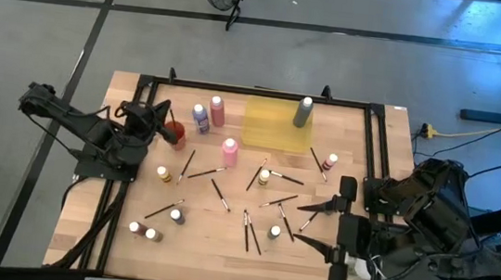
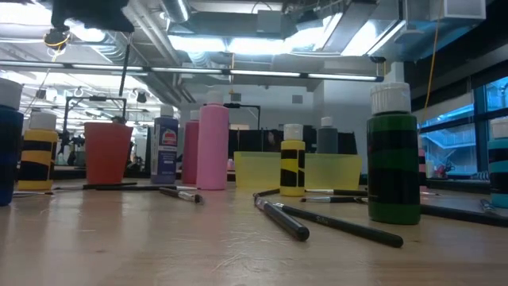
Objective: Pick & Place Paint Supplies
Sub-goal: Put the silver paint brush into the orange cup
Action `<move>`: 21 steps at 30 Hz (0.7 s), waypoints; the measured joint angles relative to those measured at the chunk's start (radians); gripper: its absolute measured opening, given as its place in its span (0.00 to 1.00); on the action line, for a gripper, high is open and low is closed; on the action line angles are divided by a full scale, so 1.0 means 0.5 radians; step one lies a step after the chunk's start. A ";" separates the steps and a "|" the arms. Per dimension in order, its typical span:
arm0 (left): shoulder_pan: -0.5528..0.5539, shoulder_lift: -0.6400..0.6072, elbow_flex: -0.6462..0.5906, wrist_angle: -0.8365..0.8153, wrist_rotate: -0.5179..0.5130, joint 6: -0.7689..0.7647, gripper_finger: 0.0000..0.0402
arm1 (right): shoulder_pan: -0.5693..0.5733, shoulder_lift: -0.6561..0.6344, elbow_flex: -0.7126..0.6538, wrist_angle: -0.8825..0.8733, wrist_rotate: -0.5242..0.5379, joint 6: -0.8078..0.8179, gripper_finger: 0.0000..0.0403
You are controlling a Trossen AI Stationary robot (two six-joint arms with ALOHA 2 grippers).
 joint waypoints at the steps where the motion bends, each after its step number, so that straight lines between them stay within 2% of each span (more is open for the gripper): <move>1: 0.002 0.000 -0.019 -0.001 -0.018 -0.032 0.01 | -0.001 -0.001 0.000 0.000 0.000 0.000 0.58; 8: 0.122 0.018 -0.170 0.003 -0.052 -0.257 0.01 | -0.026 -0.006 0.000 0.000 0.000 0.000 0.58; 13: 0.204 0.055 -0.249 0.000 0.039 -0.298 0.00 | -0.039 -0.006 0.000 0.000 -0.001 0.000 0.58; 21: 0.212 0.077 -0.334 -0.005 0.071 -0.431 0.00 | -0.053 -0.006 0.000 -0.018 0.001 0.008 0.58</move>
